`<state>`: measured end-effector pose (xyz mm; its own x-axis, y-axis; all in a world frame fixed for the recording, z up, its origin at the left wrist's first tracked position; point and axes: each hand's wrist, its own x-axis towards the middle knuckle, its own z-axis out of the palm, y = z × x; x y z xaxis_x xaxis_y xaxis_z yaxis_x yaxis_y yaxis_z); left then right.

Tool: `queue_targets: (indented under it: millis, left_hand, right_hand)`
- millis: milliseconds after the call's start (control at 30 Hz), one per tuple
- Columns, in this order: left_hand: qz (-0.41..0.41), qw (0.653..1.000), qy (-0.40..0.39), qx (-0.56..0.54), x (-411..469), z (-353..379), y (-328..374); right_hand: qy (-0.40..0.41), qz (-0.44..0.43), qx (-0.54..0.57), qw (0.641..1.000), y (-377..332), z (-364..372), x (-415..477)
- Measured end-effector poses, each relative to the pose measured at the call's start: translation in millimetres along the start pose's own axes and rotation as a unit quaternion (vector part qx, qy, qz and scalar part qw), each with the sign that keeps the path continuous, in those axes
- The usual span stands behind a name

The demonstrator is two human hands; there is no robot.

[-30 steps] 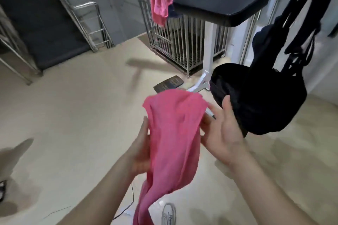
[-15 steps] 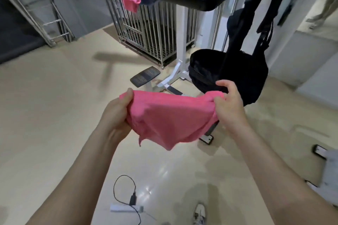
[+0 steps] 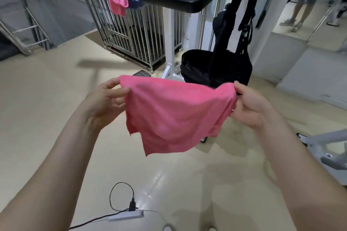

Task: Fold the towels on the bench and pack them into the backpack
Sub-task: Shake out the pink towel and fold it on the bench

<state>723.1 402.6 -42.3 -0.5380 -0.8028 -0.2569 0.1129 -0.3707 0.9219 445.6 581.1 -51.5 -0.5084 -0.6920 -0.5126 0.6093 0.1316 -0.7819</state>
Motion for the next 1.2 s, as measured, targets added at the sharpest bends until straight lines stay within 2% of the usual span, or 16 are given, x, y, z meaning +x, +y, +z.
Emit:
queue_targets:
  millis: [67,133,200,233,333,400,467,533,667,700,733,800,867,1000,1133,1200]
  left_hand:
    - [-0.012,0.998,0.040,0.048,-8.5,9.2,-3.9]
    - [-0.006,0.994,0.104,0.028,-12.9,12.5,-6.1]
    - [0.029,0.989,0.141,-0.017,-12.5,9.4,-6.5]
    - [0.046,0.988,0.149,-0.022,-11.9,8.2,-8.2]
    - [0.053,0.984,0.165,0.036,-14.4,4.6,-16.5]
    - [0.037,0.983,0.181,0.001,-12.1,-2.7,-15.2]
    - [0.023,0.981,0.181,-0.068,-11.5,-12.2,-4.9]
    - [0.025,0.986,0.147,-0.068,-15.1,-20.1,6.0]
    - [0.087,0.993,0.042,0.072,-29.1,-14.6,23.5]
    - [0.110,0.986,0.029,0.123,-31.0,-7.4,28.5]
    - [0.131,0.978,0.017,0.160,-31.6,2.3,32.8]
    - [0.165,0.967,-0.007,0.193,-29.1,24.2,37.6]
    - [0.191,0.962,-0.025,0.195,-23.8,41.1,38.8]
    - [0.217,0.957,-0.038,0.190,-8.7,22.8,29.9]
    - [0.223,0.873,0.034,0.432,-0.6,-18.5,8.6]
    - [0.205,0.864,0.050,0.457,6.2,-27.9,4.8]
  right_hand:
    - [-0.046,-0.030,-0.074,0.996,-3.0,-1.5,-10.3]
    - [-0.077,-0.084,-0.172,0.979,-4.0,-8.2,-18.0]
    - [-0.041,-0.189,-0.230,0.954,-3.7,-16.6,-19.4]
    - [0.001,-0.251,-0.279,0.927,-3.2,-20.3,-18.5]
    - [0.098,-0.365,-0.468,0.799,2.8,-25.8,-5.9]
    - [0.113,-0.393,-0.512,0.755,2.7,-20.1,-3.0]
    - [0.133,-0.414,-0.531,0.727,-2.0,-5.7,-6.3]
    - [0.153,-0.406,-0.561,0.705,-7.0,9.8,-9.4]
    - [0.203,-0.276,-0.718,0.606,-14.3,41.3,-12.6]
    - [0.164,-0.266,-0.727,0.611,-13.6,53.1,-17.9]
    - [0.085,-0.275,-0.710,0.642,-11.5,68.7,-24.5]
    - [-0.117,-0.261,-0.613,0.737,2.4,110.6,-36.5]
    - [-0.214,-0.258,-0.535,0.775,29.9,146.1,-33.5]
    - [-0.164,-0.225,-0.354,0.893,51.2,175.1,-2.5]
    - [-0.181,-0.174,-0.267,0.931,46.6,183.1,20.1]
    - [-0.179,-0.155,-0.245,0.940,42.2,192.7,32.0]
